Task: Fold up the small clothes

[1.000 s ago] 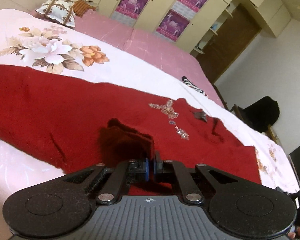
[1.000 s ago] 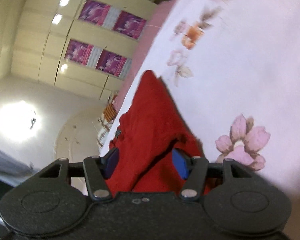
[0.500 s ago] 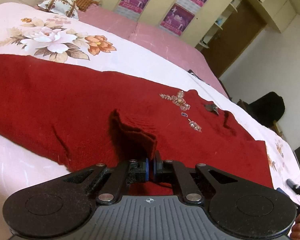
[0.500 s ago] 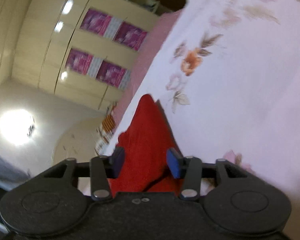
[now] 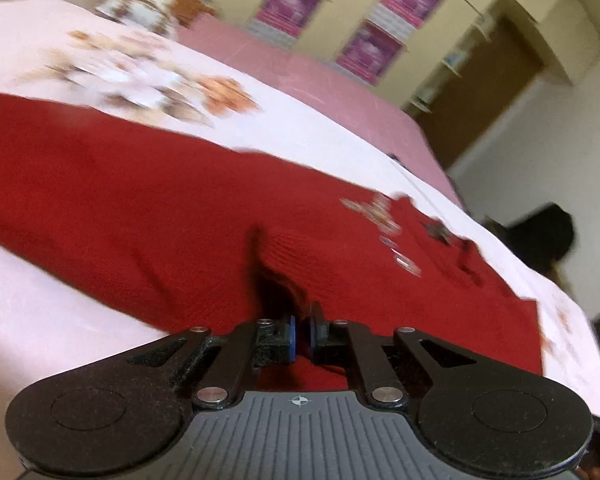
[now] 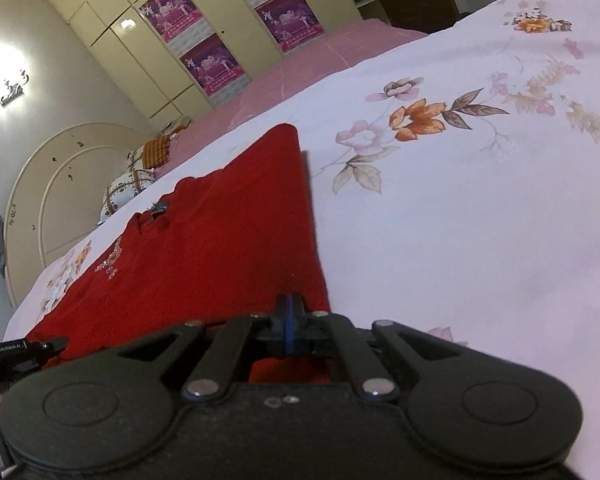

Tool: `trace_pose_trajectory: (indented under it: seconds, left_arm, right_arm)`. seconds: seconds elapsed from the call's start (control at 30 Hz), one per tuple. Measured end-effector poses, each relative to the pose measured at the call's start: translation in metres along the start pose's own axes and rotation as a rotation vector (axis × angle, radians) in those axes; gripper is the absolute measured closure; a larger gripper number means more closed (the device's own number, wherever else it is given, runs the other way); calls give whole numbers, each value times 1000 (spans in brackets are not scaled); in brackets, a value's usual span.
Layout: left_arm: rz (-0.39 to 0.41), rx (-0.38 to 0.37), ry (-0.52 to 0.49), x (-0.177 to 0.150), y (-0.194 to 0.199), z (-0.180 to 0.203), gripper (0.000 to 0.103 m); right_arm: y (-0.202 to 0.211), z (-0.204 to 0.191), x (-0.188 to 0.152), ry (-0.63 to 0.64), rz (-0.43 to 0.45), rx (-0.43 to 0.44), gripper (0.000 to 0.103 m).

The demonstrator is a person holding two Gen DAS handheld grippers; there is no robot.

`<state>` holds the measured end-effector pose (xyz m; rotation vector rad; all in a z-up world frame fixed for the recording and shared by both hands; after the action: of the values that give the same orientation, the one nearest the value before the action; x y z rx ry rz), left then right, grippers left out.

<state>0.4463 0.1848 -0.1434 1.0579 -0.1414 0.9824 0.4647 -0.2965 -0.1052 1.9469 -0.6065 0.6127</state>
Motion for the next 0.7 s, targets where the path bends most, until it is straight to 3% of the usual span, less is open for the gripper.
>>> trace_pose_trajectory:
  seconds: [0.1,0.2,0.27,0.3,0.33,0.4,0.5,0.53,0.6,0.7]
  left_arm:
    - [128,140,39,13,26,-19,95]
    - [141,54,-28,17,34,1,95]
    - [92,-3,-164,8,20,36,94]
    - [81,-19,-221,3,11,53,88]
    - [83,-19,-274,-2,2,67,77]
    - [130,33,-327,-6,-13,82,67]
    - [88,111,-377,-9,-40,84,67]
    - [82,115,-393,-13,-44,81,67]
    - [96,100,-421,-11,-42,78,67]
    - [93,85,-411,-9,-39,75,67]
  right_arm:
    - [4,-3,-1,36,-7,-7,102]
    - [19,-9,8,79,66,-4,87]
    - [19,-14,20,101,120,-10,87]
    - [13,-15,27,102,131,-10,87]
    - [3,-18,34,104,129,-10,88]
    - [-17,-28,49,156,137,-14,90]
    - [-48,-39,64,231,127,-19,92]
    - [-59,-42,67,269,116,-24,96]
    - [-79,-37,67,345,63,-122,103]
    - [-77,-9,77,250,78,-198,103]
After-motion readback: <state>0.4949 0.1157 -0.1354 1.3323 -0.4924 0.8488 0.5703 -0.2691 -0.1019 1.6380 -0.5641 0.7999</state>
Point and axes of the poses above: each gripper's, at about its wrist camera, not at the fingertips, and y roughly against the way its jaws point, z to its right, x to its top, the point moved 3 cm from there along -y, roughly the way its jaws point, and after that the axes turned 7 degrees about y, right-handed, at the moved point
